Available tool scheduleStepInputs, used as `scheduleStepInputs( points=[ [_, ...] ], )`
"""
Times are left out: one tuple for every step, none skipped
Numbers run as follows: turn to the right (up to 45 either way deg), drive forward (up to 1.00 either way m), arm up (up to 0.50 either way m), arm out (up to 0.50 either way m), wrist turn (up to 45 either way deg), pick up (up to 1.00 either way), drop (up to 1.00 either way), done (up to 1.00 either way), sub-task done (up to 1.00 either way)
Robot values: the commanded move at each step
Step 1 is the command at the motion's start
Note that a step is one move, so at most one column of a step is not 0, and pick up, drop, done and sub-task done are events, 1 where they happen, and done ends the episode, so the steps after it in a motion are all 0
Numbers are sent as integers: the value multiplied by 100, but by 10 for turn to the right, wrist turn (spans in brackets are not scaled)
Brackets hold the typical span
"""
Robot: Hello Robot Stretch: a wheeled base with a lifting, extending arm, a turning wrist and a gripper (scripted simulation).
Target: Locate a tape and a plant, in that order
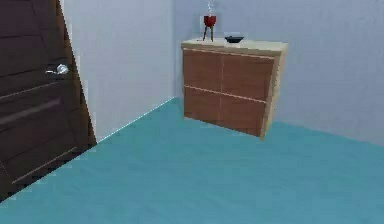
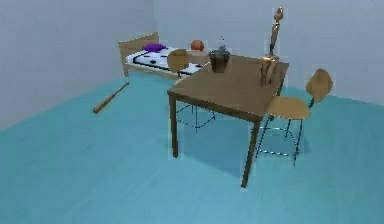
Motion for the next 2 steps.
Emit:
scheduleStepInputs(
  points=[
    [-450,0,0,0,0,0,0,0,0],
    [-450,0,0,0,0,0,0,0,0]
  ],
)
